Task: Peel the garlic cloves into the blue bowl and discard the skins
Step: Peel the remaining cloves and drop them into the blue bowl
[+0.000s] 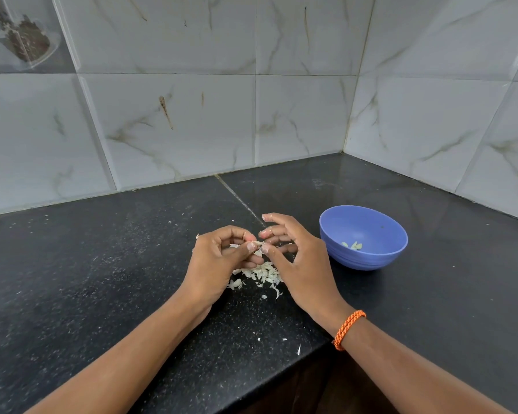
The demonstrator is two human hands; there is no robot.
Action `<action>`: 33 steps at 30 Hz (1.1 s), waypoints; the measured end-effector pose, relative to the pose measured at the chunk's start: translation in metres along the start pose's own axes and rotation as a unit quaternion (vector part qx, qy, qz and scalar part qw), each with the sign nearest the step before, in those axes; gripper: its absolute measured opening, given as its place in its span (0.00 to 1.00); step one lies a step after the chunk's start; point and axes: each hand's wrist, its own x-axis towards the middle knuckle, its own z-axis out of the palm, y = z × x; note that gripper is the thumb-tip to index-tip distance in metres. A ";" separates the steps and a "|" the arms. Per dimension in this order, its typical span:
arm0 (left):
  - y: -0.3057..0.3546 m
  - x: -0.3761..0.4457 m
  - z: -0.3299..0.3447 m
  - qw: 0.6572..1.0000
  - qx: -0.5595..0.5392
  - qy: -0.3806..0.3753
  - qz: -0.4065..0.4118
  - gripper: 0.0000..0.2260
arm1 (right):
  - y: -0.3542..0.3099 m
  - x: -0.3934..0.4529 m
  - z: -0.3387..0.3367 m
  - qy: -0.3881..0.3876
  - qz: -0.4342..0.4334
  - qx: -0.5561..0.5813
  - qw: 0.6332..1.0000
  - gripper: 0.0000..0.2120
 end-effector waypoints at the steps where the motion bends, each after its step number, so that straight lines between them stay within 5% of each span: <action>1: 0.000 0.000 0.001 1.000 -0.001 -0.006 0.000 0.04 | 0.000 0.000 0.000 -0.002 0.002 0.003 1.000 0.21; 17: 0.002 -0.001 0.000 0.997 0.067 0.026 0.042 0.06 | -0.006 0.000 -0.004 0.025 0.036 0.056 0.998 0.21; 33: 0.013 -0.003 -0.010 0.955 0.254 0.125 0.087 0.10 | -0.018 0.050 -0.087 0.065 0.036 -0.160 0.984 0.23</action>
